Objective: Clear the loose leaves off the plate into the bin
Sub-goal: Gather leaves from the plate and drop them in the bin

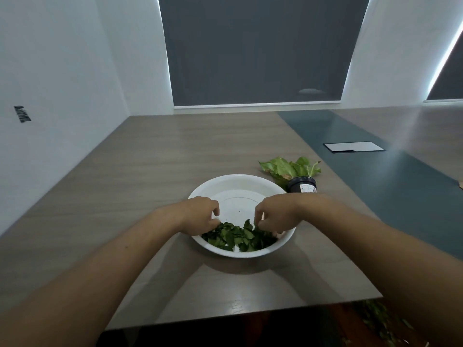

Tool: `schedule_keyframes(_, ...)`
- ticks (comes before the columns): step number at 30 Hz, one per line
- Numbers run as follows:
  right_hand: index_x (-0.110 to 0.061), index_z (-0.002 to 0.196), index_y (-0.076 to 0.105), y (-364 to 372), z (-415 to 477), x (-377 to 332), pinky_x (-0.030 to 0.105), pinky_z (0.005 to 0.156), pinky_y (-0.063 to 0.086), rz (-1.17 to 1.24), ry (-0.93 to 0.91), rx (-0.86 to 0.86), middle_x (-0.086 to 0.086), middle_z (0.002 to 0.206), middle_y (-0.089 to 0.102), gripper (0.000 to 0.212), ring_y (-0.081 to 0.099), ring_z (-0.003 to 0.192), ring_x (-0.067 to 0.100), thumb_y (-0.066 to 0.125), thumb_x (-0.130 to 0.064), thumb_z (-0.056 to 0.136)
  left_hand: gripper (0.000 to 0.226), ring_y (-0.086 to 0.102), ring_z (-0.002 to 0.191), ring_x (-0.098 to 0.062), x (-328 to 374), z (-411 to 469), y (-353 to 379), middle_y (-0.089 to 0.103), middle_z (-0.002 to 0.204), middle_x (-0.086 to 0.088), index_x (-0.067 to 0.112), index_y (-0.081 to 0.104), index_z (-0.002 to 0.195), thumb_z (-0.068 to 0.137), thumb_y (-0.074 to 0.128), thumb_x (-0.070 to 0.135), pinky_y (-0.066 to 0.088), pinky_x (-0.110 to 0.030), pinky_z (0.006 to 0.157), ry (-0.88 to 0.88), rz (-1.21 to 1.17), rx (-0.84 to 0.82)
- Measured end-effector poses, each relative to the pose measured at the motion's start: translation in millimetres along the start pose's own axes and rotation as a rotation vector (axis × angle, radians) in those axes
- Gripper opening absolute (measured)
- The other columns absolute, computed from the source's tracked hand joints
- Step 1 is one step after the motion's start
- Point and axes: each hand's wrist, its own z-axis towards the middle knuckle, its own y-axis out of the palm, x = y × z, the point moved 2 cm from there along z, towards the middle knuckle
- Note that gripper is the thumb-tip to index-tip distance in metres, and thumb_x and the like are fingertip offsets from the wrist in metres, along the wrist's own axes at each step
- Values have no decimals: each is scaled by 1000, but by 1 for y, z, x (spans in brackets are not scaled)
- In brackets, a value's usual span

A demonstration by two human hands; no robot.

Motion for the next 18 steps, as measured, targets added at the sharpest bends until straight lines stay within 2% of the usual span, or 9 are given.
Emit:
schedule_keyframes(2, -27, 127, 71, -3, 0, 3, 32, 94, 62, 135, -22, 12, -4, 103, 86, 31, 82, 96, 12, 50, -31, 105, 40, 61, 116, -16, 3, -2, -4, 69, 130, 10, 27, 59, 137, 106, 50, 50, 51, -36, 103, 0, -56, -27)
schedule_keyframes(4, -26, 126, 70, -4, 3, 8, 36, 96, 63, 180, -26, 70, -5, 103, 86, 30, 82, 95, 13, 50, -28, 104, 37, 66, 108, -10, 6, -4, -5, 70, 128, 15, 32, 61, 133, 104, 51, 53, 52, -33, 99, 14, -133, -58)
schedule_keyframes(7, -27, 135, 67, 1, 7, 12, 36, 104, 56, 75, -8, 140, -7, 127, 77, 32, 71, 113, 16, 54, -34, 106, 29, 78, 91, -8, 11, -3, -3, 73, 122, 15, 31, 66, 126, 105, 53, 46, 60, -29, 87, 49, -254, -58)
schedule_keyframes(9, -28, 140, 65, 7, 11, 9, 36, 106, 51, 53, -26, 151, -8, 138, 71, 35, 64, 123, 17, 56, -37, 107, 26, 79, 88, -11, 13, 0, -3, 73, 121, 13, 29, 68, 125, 107, 53, 40, 60, -27, 79, 52, -297, -24)
schedule_keyframes(11, -31, 138, 67, 11, 14, 6, 36, 107, 51, 87, -70, 148, -9, 138, 71, 34, 64, 124, 17, 54, -35, 106, 29, 72, 102, -13, 13, 2, -5, 72, 125, 10, 28, 68, 128, 107, 52, 40, 55, -29, 87, 46, -208, 47)
schedule_keyframes(13, -36, 131, 73, 11, 14, 3, 35, 104, 53, 115, -117, 126, -12, 132, 73, 34, 67, 114, 10, 53, -32, 104, 34, 64, 115, -16, 12, 5, -3, 70, 127, 7, 27, 66, 135, 107, 51, 43, 51, -34, 100, 42, -131, 81)
schedule_keyframes(15, -41, 118, 80, 9, 11, 0, 29, 93, 56, 162, -153, 104, -20, 115, 77, 34, 69, 88, -4, 53, -28, 102, 38, 62, 110, -14, 12, 5, 1, 69, 126, 6, 27, 65, 136, 107, 51, 47, 51, -37, 104, 42, -158, 72)
schedule_keyframes(16, -41, 112, 82, 7, 9, 0, 27, 88, 59, 197, -168, 103, -21, 105, 78, 34, 70, 80, -6, 53, -26, 101, 38, 62, 107, -12, 12, 5, 4, 68, 125, 5, 28, 67, 135, 107, 51, 49, 52, -37, 103, 50, -177, 68)
schedule_keyframes(18, -37, 109, 82, 2, 7, 4, 33, 89, 64, 265, -178, 111, -17, 105, 81, 34, 76, 87, -1, 53, -23, 101, 35, 61, 104, -10, 12, 4, 8, 65, 122, 6, 32, 71, 128, 106, 52, 51, 51, -35, 102, 68, -202, 59)
